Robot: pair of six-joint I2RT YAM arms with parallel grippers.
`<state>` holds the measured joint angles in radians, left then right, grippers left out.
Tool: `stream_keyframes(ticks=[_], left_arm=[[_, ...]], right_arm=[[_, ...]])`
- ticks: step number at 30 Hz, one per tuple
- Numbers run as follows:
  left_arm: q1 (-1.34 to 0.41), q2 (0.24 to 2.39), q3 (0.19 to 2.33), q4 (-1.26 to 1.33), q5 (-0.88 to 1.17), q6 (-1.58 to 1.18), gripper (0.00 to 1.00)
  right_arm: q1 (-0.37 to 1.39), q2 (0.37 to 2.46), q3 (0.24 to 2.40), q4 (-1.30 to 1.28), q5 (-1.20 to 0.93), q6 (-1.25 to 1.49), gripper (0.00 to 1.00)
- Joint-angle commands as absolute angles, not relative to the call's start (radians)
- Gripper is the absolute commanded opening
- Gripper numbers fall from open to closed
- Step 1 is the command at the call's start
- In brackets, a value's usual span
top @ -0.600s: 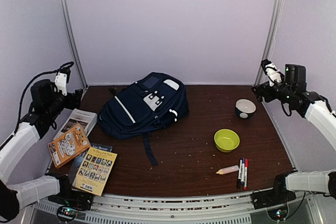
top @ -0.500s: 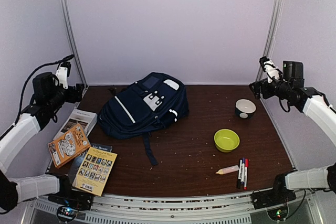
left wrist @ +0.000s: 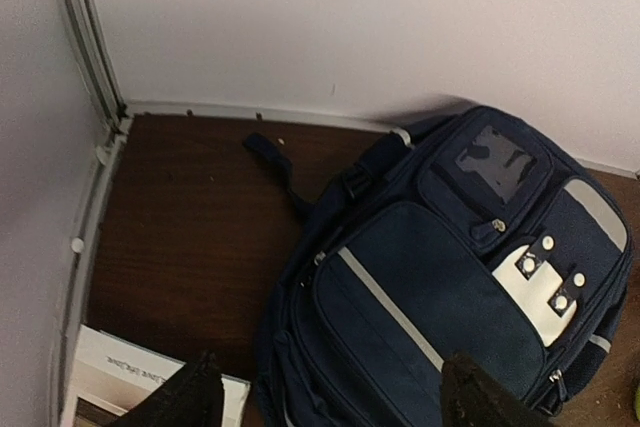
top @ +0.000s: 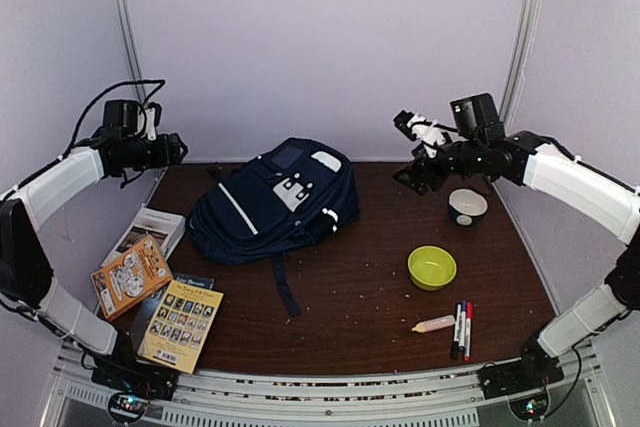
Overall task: Pack the student bag
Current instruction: Rotate the student bag at the center of the board.
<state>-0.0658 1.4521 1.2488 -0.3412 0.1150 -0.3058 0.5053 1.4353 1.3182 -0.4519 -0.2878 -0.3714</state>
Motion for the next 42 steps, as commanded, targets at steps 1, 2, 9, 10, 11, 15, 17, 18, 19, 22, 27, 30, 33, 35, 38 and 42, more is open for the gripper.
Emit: stream_keyframes(ticks=[1,2,9,10,11,15,17,18,19,22,27,30,33,35,38,42], left_arm=[[-0.080,1.517,1.271,-0.432,0.260,-0.439,0.75],[-0.083,1.530,1.266,-0.437,0.263,-0.452,0.75],[-0.092,1.648,1.274,-0.513,0.200,-0.541,0.75],[-0.093,1.665,1.276,-0.519,0.186,-0.550,0.75],[-0.093,1.681,1.278,-0.522,0.171,-0.556,0.75],[-0.092,1.743,1.298,-0.553,0.135,-0.562,0.69],[-0.093,1.769,1.309,-0.576,0.105,-0.565,0.66],[-0.093,1.776,1.309,-0.583,0.089,-0.567,0.63],[-0.093,1.780,1.308,-0.589,0.070,-0.569,0.62],[-0.093,1.787,1.297,-0.590,0.061,-0.571,0.54],[-0.093,1.811,1.295,-0.578,0.091,-0.571,0.42],[-0.093,1.833,1.297,-0.566,0.120,-0.578,0.39],[-0.093,1.839,1.301,-0.565,0.118,-0.586,0.30],[-0.094,1.840,1.299,-0.561,0.122,-0.590,0.25],[-0.101,1.841,1.296,-0.555,0.141,-0.591,0.15],[-0.127,1.844,1.293,-0.550,0.154,-0.593,0.00]], right_arm=[[0.624,1.523,1.369,-0.497,-0.275,-0.401,0.73],[0.646,1.544,1.378,-0.503,-0.284,-0.398,0.71],[0.718,1.639,1.415,-0.529,-0.394,-0.332,0.65],[0.720,1.644,1.415,-0.532,-0.406,-0.326,0.65],[0.722,1.648,1.417,-0.536,-0.414,-0.323,0.64],[0.724,1.651,1.421,-0.550,-0.413,-0.316,0.61],[0.725,1.648,1.424,-0.561,-0.410,-0.319,0.61],[0.724,1.646,1.424,-0.566,-0.410,-0.320,0.61],[0.724,1.643,1.424,-0.569,-0.411,-0.322,0.61],[0.724,1.640,1.417,-0.574,-0.414,-0.322,0.61],[0.724,1.641,1.410,-0.575,-0.417,-0.324,0.61],[0.724,1.641,1.411,-0.575,-0.423,-0.321,0.60],[0.724,1.640,1.409,-0.577,-0.429,-0.319,0.60],[0.724,1.635,1.406,-0.577,-0.429,-0.319,0.60],[0.724,1.632,1.400,-0.574,-0.430,-0.319,0.60],[0.724,1.632,1.400,-0.575,-0.431,-0.319,0.60]])
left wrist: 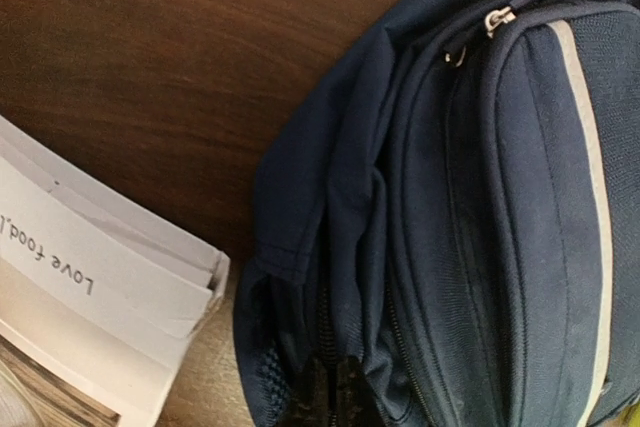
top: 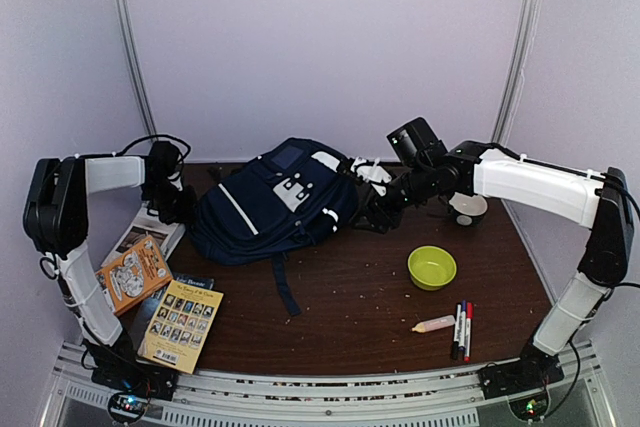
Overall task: Pack the student bag
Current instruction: Rotate the student bag at the center of the board.
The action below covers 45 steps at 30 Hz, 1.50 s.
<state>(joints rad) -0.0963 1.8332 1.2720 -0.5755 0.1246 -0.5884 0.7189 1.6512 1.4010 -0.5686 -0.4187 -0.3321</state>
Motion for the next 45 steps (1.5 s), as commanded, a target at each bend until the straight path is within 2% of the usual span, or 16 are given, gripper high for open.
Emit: stream_keyframes(ticks=[1,12,20,27,28,31,33,35,38,41,45], left_arm=[[-0.136,1.843,1.292,-0.551,0.155,-0.595,0.00],[-0.281,1.734,1.231,-0.517,0.172,-0.658,0.00],[-0.489,1.600,1.064,-0.425,0.175,-0.772,0.00],[-0.692,1.556,1.012,-0.359,0.223,-0.762,0.00],[-0.695,1.542,1.013,-0.371,0.230,-0.738,0.05],[-0.696,1.456,1.032,-0.483,0.156,-0.674,0.35],[-0.695,1.393,1.069,-0.574,0.069,-0.622,0.45],[-0.694,1.344,1.096,-0.637,-0.026,-0.580,0.52],[-0.683,1.304,1.110,-0.663,-0.127,-0.527,0.54],[-0.669,1.284,1.094,-0.638,-0.164,-0.500,0.56],[-0.660,1.216,1.011,-0.546,-0.186,-0.502,0.65]], right_arm=[[0.724,1.632,1.401,-0.575,-0.431,-0.319,0.60],[0.724,1.623,1.400,-0.587,-0.423,-0.329,0.59],[0.724,1.637,1.417,-0.621,-0.425,-0.342,0.57],[0.724,1.661,1.421,-0.623,-0.432,-0.347,0.55],[0.724,1.669,1.426,-0.623,-0.433,-0.349,0.54],[0.731,1.698,1.457,-0.641,-0.432,-0.361,0.51],[0.746,1.721,1.485,-0.658,-0.434,-0.390,0.44],[0.774,1.748,1.516,-0.663,-0.408,-0.410,0.42],[0.823,1.817,1.561,-0.654,-0.371,-0.429,0.40],[0.863,1.915,1.648,-0.687,-0.340,-0.441,0.35],[0.898,2.036,1.761,-0.745,-0.315,-0.445,0.31]])
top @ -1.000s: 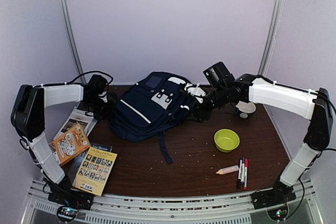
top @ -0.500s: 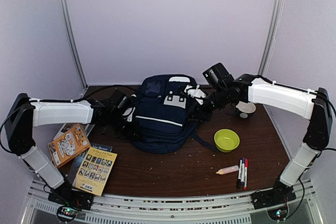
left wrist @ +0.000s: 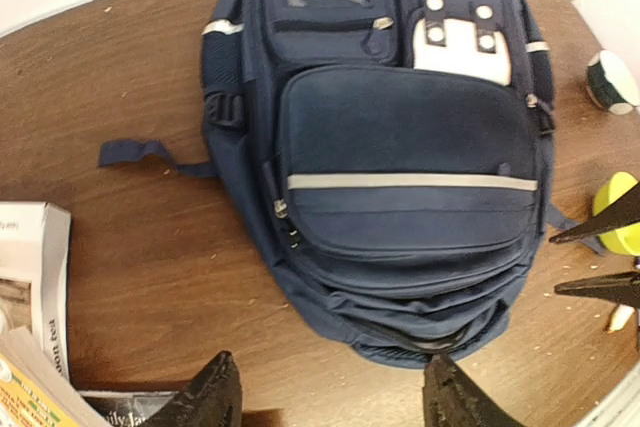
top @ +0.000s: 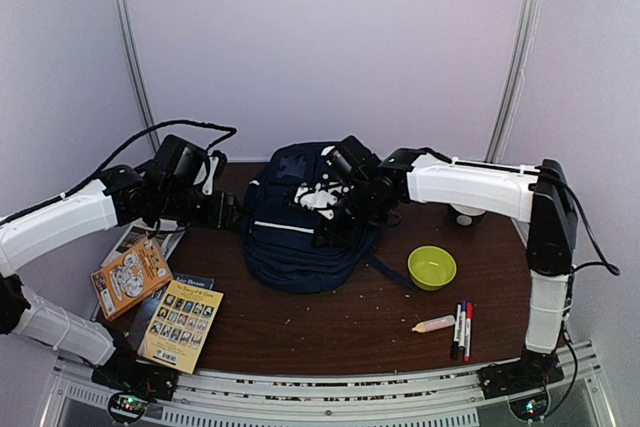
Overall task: Pack the student bag
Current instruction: Rotate the student bag at the center of the board, then adjust the student bag at the center of the board.
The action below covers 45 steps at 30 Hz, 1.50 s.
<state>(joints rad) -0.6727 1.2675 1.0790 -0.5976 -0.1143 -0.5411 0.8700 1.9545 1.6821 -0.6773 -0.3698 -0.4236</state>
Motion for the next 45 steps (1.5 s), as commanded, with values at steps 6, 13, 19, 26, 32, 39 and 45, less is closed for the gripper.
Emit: stream_keyframes(ticks=[6,13,19,26,32,39,45], left_arm=[[-0.645,1.182,0.948,-0.512,-0.174,-0.531,0.66],[-0.642,1.200,0.909,-0.478,-0.149,-0.551,0.65],[-0.641,1.231,0.906,-0.468,-0.141,-0.554,0.64],[-0.640,1.230,0.894,-0.467,-0.142,-0.545,0.63],[-0.641,1.239,0.896,-0.505,-0.153,-0.535,0.63],[-0.636,1.236,0.903,-0.584,-0.179,-0.532,0.64],[-0.621,1.208,0.906,-0.704,-0.199,-0.580,0.66]], right_arm=[[0.933,2.138,1.805,-0.768,-0.262,-0.463,0.32],[0.940,2.199,1.820,-0.764,-0.226,-0.450,0.34],[0.940,2.190,1.820,-0.744,-0.153,-0.432,0.14],[0.939,2.010,1.757,-0.739,-0.120,-0.457,0.00],[0.939,1.843,1.607,-0.749,-0.179,-0.460,0.00],[0.939,1.791,1.466,-0.729,-0.186,-0.493,0.00],[0.939,1.809,1.479,-0.749,-0.289,-0.499,0.06]])
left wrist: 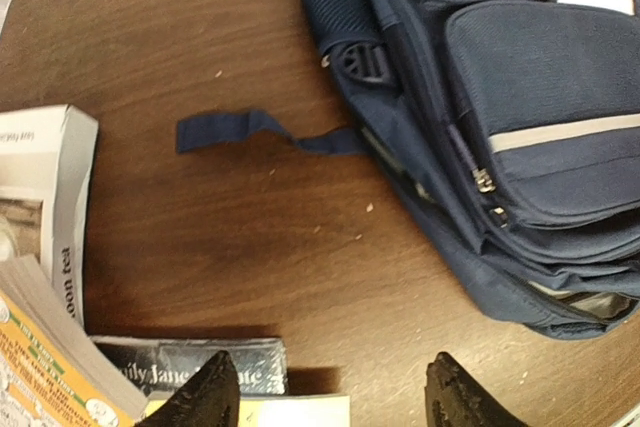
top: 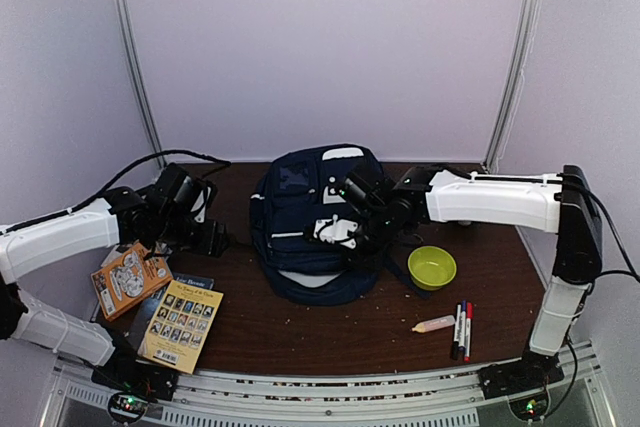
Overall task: Pack the student bag
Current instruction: Adjust the student bag at the center of the board, then adjust the book in the book.
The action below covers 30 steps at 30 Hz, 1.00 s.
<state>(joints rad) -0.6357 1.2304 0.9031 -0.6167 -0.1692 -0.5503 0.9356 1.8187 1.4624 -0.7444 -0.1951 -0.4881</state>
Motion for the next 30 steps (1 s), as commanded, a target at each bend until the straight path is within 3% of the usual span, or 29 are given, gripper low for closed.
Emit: stream_keyframes(ticks=[1,3,4,5,7,11,21,27,30], left_arm=[[-0.619,1.205,0.905,-0.727,-0.201,-0.593,0.68],[-0.615,1.199,0.905,-0.780,-0.201,-0.619,0.71],[-0.611,1.197,0.905,-0.816,-0.202,-0.632,0.72],[-0.608,1.193,0.903,-0.841,-0.202,-0.643,0.74],[-0.599,1.184,0.901,-0.882,-0.201,-0.658,0.82],[-0.549,1.168,0.891,-0.932,-0.183,-0.676,0.88],[-0.469,1.116,0.784,-1.045,-0.143,-0.748,0.76],[-0.467,1.130,0.772,-1.112,-0.144,-0.795,0.76],[-0.461,1.143,0.778,-1.149,-0.158,-0.812,0.81]], right_arm=[[0.937,1.806,1.484,-0.751,-0.304,-0.499,0.10],[0.938,1.801,1.497,-0.757,-0.332,-0.495,0.21],[0.939,1.797,1.506,-0.755,-0.348,-0.490,0.33],[0.939,1.795,1.512,-0.748,-0.361,-0.480,0.39],[0.939,1.794,1.521,-0.718,-0.390,-0.441,0.43],[0.938,1.839,1.550,-0.623,-0.461,-0.275,0.46],[0.971,1.996,1.649,-0.505,-0.638,-0.022,0.46],[1.014,2.076,1.714,-0.448,-0.658,0.004,0.45],[1.016,2.118,1.733,-0.400,-0.693,0.053,0.45]])
